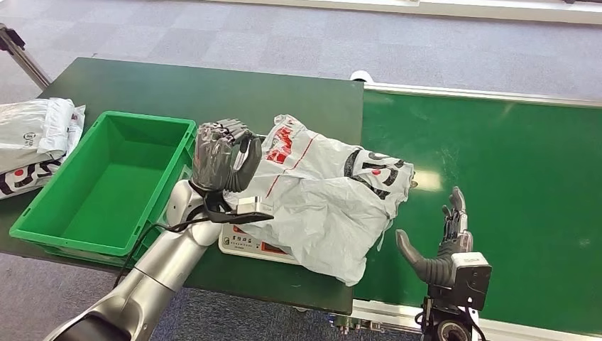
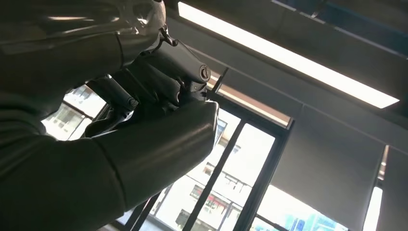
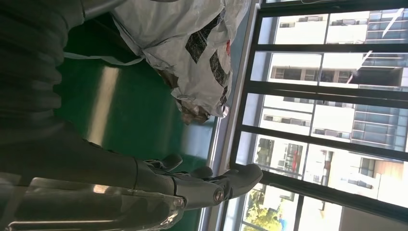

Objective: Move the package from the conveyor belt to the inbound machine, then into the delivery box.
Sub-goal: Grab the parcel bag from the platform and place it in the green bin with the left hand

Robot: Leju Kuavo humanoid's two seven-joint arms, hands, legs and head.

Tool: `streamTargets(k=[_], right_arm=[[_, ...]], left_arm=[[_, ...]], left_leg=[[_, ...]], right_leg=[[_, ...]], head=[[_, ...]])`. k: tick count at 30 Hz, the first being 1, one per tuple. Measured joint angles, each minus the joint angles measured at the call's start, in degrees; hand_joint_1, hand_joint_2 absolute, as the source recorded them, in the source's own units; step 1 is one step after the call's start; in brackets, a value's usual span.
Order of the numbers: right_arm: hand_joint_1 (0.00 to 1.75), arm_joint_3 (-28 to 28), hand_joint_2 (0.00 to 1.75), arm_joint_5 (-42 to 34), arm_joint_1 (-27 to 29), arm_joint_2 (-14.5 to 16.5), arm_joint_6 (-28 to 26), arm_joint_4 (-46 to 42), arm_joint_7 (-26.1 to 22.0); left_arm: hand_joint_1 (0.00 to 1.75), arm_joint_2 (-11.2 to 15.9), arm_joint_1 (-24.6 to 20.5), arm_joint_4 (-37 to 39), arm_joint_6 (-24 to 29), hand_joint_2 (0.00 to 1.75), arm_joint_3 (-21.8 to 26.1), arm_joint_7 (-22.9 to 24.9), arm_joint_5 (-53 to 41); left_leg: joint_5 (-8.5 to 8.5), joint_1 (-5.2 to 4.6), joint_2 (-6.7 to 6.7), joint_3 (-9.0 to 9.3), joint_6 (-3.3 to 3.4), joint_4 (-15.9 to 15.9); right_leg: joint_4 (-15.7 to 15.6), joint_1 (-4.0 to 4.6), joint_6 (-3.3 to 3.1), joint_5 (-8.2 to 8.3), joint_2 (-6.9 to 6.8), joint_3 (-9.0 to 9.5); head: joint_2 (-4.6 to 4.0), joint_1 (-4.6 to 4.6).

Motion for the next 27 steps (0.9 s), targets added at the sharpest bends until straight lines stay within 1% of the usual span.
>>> streamTargets(k=[2,4,8,10,11,13,15,17,19,21,25,27], right_arm=[[0.0,0.0,1.75,-0.23,0.06,0.0,-0.35,0.0,0.0],[0.0,0.0,1.75,-0.37,0.14,0.0,-0.52,0.0,0.0],[0.0,0.0,1.75,-0.46,0.25,0.0,-0.67,0.02,-0.03],[0.0,0.0,1.75,-0.58,0.25,-0.03,-0.81,0.02,-0.08],[0.0,0.0,1.75,-0.7,0.26,-0.07,-0.9,0.03,-0.13],[0.0,0.0,1.75,-0.88,0.27,-0.19,-1.02,0.04,-0.23],[0.0,0.0,1.75,-0.95,0.26,-0.33,-1.07,0.04,-0.31],[0.0,0.0,1.75,-0.95,0.28,-0.45,-1.07,0.04,-0.41],[0.0,-0.01,1.75,-0.9,0.38,-0.56,-0.91,0.04,-0.51],[0.0,-0.03,1.75,-0.66,0.61,-0.62,-0.57,0.03,-0.56],[0.0,-0.07,1.75,0.19,1.2,-0.62,0.15,-0.09,-0.57],[0.0,-0.14,1.75,0.36,1.45,-0.62,0.31,-0.24,-0.57]], left_arm=[[1.75,-0.87,0.49,-1.17,0.22,0.0,1.19,-1.68,-0.52],[1.72,-1.46,0.76,-1.92,0.24,0.0,1.98,-2.24,-0.63],[0.03,-1.99,1.05,-2.56,-0.04,0.0,2.74,-2.34,1.13],[0.0,-2.02,1.24,-2.78,-1.53,0.0,2.75,-2.21,4.8],[0.0,-1.98,1.39,-3.13,-3.59,0.0,2.58,-2.11,7.78],[0.0,-1.7,1.65,-3.99,-9.02,0.87,1.79,-1.81,12.82],[0.0,-1.11,1.66,-4.48,-14.33,1.75,0.26,-1.19,13.95],[0.0,-0.24,1.44,-4.56,-18.24,1.75,-1.8,0.02,11.09],[0.0,0.59,1.06,-4.51,-20.66,1.75,-3.78,1.6,7.39],[0.0,1.21,0.65,-4.25,-21.68,1.75,-5.1,3.43,3.95],[0.0,2.15,-0.25,-2.67,-22.06,1.75,-7.1,8.06,-3.45],[0.0,2.44,-0.49,-1.94,-22.31,1.75,-7.77,8.88,-4.75]], left_leg=[[0.0,0.0,0.0,0.0,0.0,0.0],[0.0,0.0,0.0,0.0,0.0,0.0],[0.0,0.0,0.0,0.0,0.0,0.0],[0.0,0.0,0.0,0.01,0.0,0.0],[0.0,0.0,0.01,0.01,0.0,0.0],[0.0,0.0,0.0,0.0,0.0,0.0],[0.0,0.0,-0.01,0.0,0.0,0.0],[0.0,0.0,0.0,-0.01,0.0,0.0],[-0.01,-0.01,0.02,0.0,0.0,0.0],[-0.01,-0.01,0.02,0.0,0.0,0.0],[0.0,0.0,0.02,0.01,0.0,0.0],[0.0,0.01,0.02,0.01,0.0,0.0]], right_leg=[[0.0,0.0,0.0,0.0,0.0,0.0],[0.0,0.0,0.0,0.0,0.0,0.0],[0.0,0.0,0.0,0.0,0.0,0.0],[0.0,0.0,0.0,0.0,0.0,0.0],[0.0,0.0,0.0,0.0,0.0,0.0],[0.0,0.0,0.0,0.0,-0.01,0.0],[0.0,0.0,0.0,0.0,-0.02,0.0],[0.0,0.0,0.0,0.0,-0.01,0.0],[0.0,-0.01,0.0,0.0,0.01,-0.01],[0.0,-0.01,0.0,0.0,0.01,-0.02],[0.0,0.0,0.0,0.0,0.01,-0.02],[0.0,0.01,0.0,0.0,0.02,-0.02]], head=[[0.0,0.01],[0.0,0.01],[0.0,0.0],[0.0,0.0],[0.0,0.0],[0.0,0.0],[0.0,0.01],[0.0,0.01],[0.0,0.01],[0.0,0.01],[0.0,-0.01],[0.0,-0.01]])
